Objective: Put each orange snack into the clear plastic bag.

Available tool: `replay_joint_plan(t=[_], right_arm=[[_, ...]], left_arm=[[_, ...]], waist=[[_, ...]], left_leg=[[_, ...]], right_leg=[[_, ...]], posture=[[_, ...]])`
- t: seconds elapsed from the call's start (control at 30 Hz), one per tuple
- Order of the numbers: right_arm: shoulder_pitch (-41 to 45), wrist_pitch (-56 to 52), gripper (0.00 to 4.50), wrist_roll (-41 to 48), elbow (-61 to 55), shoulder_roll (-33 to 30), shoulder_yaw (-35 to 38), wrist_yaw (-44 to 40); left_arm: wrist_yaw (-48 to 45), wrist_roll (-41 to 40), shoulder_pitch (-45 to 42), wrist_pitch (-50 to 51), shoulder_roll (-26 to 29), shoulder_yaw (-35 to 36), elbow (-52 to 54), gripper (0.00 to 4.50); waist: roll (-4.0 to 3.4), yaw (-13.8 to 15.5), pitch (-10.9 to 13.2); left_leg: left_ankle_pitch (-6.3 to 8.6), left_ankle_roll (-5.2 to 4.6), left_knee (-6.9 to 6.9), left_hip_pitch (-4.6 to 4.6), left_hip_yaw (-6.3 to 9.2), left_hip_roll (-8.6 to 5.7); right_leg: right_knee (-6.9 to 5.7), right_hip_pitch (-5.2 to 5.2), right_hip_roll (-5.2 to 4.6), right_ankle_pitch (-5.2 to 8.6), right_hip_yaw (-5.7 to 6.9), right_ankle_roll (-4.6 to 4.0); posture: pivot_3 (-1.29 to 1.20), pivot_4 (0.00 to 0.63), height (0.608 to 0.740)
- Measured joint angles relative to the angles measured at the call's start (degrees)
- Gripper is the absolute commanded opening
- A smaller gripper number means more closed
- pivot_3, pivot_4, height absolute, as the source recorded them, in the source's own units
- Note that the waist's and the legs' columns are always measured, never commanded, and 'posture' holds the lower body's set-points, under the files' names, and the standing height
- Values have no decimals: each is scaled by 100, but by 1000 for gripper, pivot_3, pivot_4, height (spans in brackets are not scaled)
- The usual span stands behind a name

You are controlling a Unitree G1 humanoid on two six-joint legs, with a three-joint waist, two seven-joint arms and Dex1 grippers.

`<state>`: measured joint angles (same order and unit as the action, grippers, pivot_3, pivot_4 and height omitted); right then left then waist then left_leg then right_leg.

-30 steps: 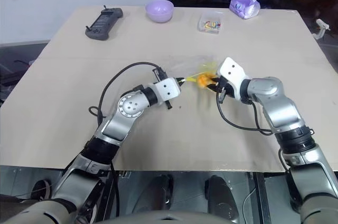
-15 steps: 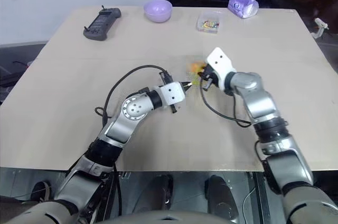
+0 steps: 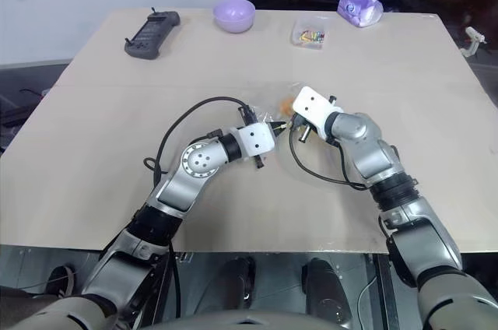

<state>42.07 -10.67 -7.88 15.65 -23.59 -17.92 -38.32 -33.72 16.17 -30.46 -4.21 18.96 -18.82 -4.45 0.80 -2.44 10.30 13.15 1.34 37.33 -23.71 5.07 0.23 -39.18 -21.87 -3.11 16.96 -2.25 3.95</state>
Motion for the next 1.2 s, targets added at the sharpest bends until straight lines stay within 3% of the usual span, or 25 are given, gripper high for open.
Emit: replay_joint_plan(t=[0.03, 0.27, 0.43, 0.67, 1.2], right_arm=[[0, 9, 29, 98, -9, 70, 46, -45], [-9, 87, 2964, 195, -105, 125, 209, -119], [-224, -203, 2964, 314, -457, -55, 288, -343], [-812, -1240, 2964, 1316, -1635, -503, 795, -1124], [-1349, -1594, 2964, 2113, -2235, -695, 1203, -1218]], left_arm=[[0, -5, -2, -12, -20, -2, 0, 0], [-45, -16, -5, -70, -41, -36, -1, 0], [-30, -18, -8, -89, -90, -38, -7, 0], [41, -19, -62, -136, -140, -7, -127, 0], [132, -19, -163, -238, -222, 17, -359, 0]], waist=[[0, -8, 0], [-1, 38, 0], [-1, 32, 0], [-1, 13, 1], [-1, 28, 1]], left_leg=[[0, 0, 0, 0, 0, 1], [0, 0, 1, -1, 0, -2], [0, 0, 0, -2, 0, -2], [1, -1, 0, 0, 1, 0], [1, -1, 0, -1, 0, -1]], right_leg=[[0, 0, 1, 0, -1, 0], [0, 1, -2, 0, 0, 0], [2, 0, -1, 0, 0, 0], [1, 2, 0, 0, 0, 0], [2, 2, -1, 0, 0, 0]], posture=[[0, 150, 736], [0, 150, 736], [0, 150, 736], [0, 150, 736], [0, 150, 736]])
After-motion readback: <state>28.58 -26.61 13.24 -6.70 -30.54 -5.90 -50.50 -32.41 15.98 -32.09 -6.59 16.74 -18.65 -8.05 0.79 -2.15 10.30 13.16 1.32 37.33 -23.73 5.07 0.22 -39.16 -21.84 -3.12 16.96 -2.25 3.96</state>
